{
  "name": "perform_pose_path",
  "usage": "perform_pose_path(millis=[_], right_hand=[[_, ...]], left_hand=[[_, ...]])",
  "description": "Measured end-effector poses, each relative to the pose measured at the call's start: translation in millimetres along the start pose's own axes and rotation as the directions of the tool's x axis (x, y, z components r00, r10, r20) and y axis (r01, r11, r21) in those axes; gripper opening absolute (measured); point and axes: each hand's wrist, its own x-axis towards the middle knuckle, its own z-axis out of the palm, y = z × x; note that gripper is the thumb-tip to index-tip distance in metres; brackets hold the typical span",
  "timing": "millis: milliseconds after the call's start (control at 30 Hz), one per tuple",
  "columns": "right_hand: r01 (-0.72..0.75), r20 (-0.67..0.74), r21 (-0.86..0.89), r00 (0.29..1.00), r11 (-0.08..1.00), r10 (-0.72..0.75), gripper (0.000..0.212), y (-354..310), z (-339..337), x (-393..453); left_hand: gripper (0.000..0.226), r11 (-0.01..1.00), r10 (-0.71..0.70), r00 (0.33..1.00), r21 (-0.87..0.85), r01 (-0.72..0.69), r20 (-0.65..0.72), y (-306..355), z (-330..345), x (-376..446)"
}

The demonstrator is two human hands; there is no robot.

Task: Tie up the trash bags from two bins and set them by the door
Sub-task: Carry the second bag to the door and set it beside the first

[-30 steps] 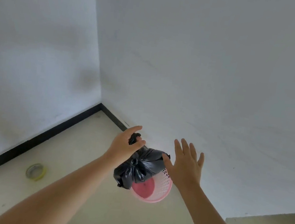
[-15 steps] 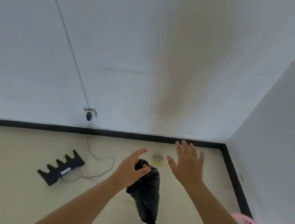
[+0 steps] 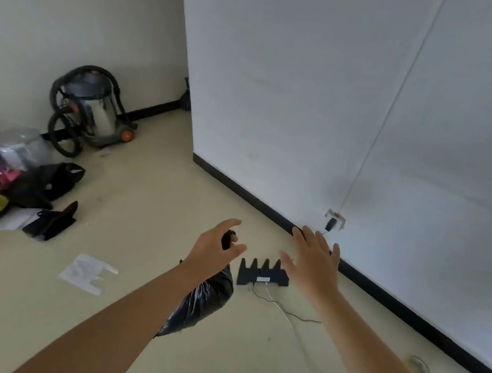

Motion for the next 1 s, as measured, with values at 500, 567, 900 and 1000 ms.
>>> perform_pose_path(millis=[500, 567, 900, 1000], right_hand=[[0.405, 0.037, -0.031, 0.914, 0.914, -0.404, 0.055, -208, 27, 303], [0.426, 0.033, -0.008, 0.904, 0.904, -0.426, 0.055, -231, 24, 346], [0.554, -0.125, 0.046, 0.828, 0.831, -0.546, 0.051, -367, 31, 579], [0.524, -0.139, 0.014, 0.845, 0.852, -0.517, 0.048, -409, 30, 652]], left_hand=[[0.051, 0.936, -0.337, 0.874, -0.028, 0.35, -0.351, -125, -246, 172], [0.052, 0.925, -0.366, 0.853, -0.049, 0.376, -0.371, -131, -274, 203], [0.053, 0.949, -0.312, 0.852, -0.105, 0.296, -0.421, -191, -398, 394], [0.054, 0.97, -0.241, 0.894, -0.058, 0.237, -0.378, -208, -444, 471]])
